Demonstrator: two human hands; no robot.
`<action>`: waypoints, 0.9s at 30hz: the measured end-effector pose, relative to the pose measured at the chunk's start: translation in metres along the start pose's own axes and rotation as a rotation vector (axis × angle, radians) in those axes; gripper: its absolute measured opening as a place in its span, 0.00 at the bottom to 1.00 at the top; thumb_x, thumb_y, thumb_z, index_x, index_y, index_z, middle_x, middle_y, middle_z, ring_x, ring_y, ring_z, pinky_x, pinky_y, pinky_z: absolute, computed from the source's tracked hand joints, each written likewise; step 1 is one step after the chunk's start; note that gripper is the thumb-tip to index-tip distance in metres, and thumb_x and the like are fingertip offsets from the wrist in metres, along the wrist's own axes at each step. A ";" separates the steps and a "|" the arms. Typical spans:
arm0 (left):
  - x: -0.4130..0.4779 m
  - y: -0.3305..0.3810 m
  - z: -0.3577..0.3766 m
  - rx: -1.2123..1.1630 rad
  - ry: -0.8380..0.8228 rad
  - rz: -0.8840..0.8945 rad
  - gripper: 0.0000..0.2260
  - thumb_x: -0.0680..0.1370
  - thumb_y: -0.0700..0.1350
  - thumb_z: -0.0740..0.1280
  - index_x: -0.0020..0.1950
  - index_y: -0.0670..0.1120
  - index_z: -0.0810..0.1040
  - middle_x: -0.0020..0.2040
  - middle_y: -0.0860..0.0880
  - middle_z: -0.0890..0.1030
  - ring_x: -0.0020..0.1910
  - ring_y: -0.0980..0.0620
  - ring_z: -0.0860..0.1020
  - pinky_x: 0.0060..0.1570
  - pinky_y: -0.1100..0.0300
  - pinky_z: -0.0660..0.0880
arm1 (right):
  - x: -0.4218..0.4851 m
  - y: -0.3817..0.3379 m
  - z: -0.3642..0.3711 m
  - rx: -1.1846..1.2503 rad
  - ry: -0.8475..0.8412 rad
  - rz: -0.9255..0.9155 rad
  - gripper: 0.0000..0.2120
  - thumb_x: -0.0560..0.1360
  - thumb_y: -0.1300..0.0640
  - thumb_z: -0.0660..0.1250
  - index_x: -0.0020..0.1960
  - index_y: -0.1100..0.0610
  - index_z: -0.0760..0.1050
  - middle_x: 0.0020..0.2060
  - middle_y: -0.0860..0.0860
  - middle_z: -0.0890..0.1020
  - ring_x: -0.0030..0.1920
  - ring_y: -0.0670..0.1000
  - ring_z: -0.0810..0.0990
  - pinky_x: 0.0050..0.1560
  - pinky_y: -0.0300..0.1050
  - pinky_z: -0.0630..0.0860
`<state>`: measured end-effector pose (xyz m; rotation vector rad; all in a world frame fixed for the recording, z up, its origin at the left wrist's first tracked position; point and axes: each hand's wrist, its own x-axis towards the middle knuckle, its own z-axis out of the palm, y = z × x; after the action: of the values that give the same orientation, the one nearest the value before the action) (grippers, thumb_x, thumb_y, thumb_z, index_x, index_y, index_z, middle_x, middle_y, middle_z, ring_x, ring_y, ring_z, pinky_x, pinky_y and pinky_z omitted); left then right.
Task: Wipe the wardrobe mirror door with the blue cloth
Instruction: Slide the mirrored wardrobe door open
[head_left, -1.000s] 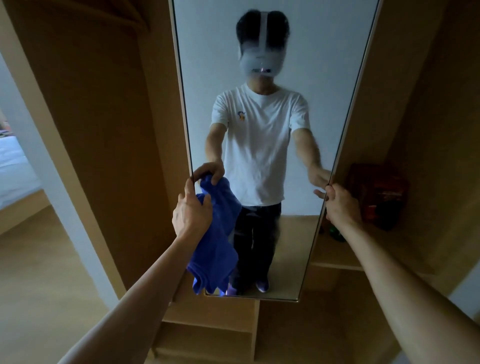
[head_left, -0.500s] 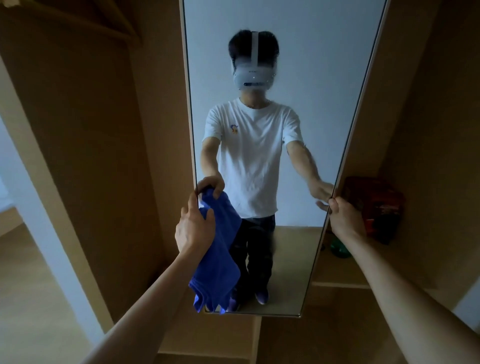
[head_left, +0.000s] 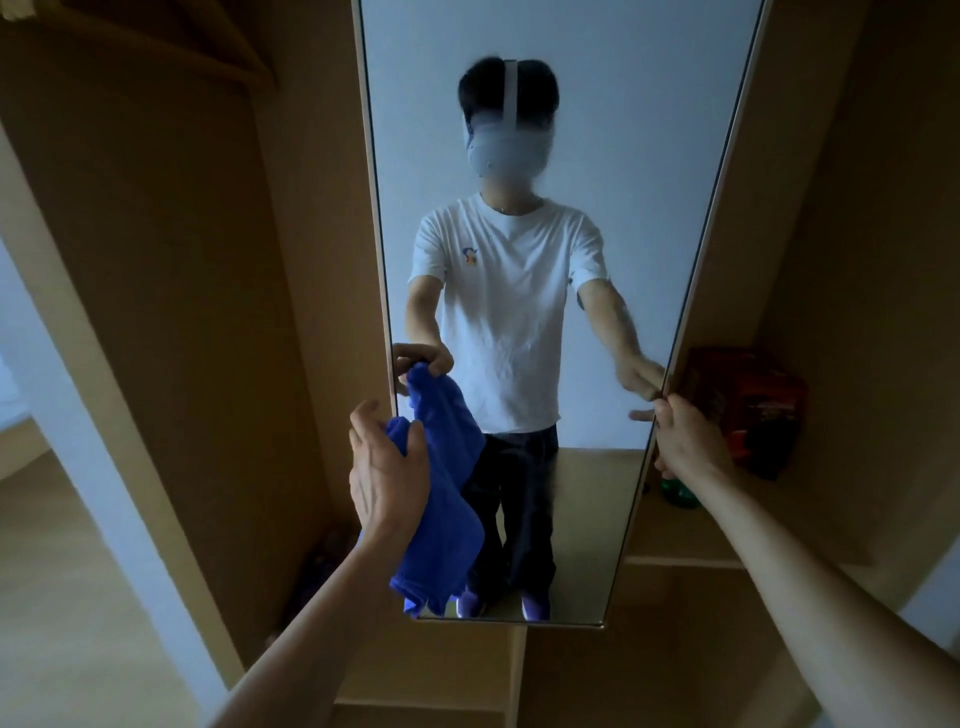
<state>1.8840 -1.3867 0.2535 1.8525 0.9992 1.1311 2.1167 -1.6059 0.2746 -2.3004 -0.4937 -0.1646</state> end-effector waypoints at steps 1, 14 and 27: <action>-0.003 0.000 0.000 -0.033 -0.011 -0.004 0.20 0.82 0.51 0.65 0.72 0.53 0.64 0.62 0.51 0.77 0.53 0.43 0.79 0.45 0.52 0.72 | -0.005 0.001 0.001 -0.001 -0.006 0.004 0.14 0.85 0.48 0.51 0.61 0.53 0.71 0.38 0.43 0.78 0.35 0.52 0.82 0.33 0.52 0.82; -0.030 0.046 0.012 -0.302 -0.329 0.199 0.11 0.83 0.52 0.66 0.65 0.59 0.75 0.57 0.53 0.82 0.55 0.56 0.80 0.49 0.60 0.75 | -0.066 -0.011 0.021 -0.037 -0.262 -0.174 0.15 0.82 0.49 0.56 0.40 0.52 0.72 0.33 0.47 0.74 0.33 0.47 0.73 0.35 0.48 0.68; -0.043 0.080 -0.010 -0.489 -0.389 0.328 0.12 0.84 0.49 0.64 0.68 0.59 0.73 0.55 0.47 0.80 0.53 0.51 0.81 0.51 0.56 0.80 | -0.095 -0.062 -0.013 0.413 -0.524 -0.321 0.14 0.77 0.36 0.66 0.37 0.41 0.76 0.34 0.40 0.81 0.34 0.38 0.79 0.34 0.31 0.70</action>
<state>1.8803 -1.4569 0.3120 1.7618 0.1768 1.0257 2.0052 -1.6046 0.3000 -1.8299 -1.0566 0.3662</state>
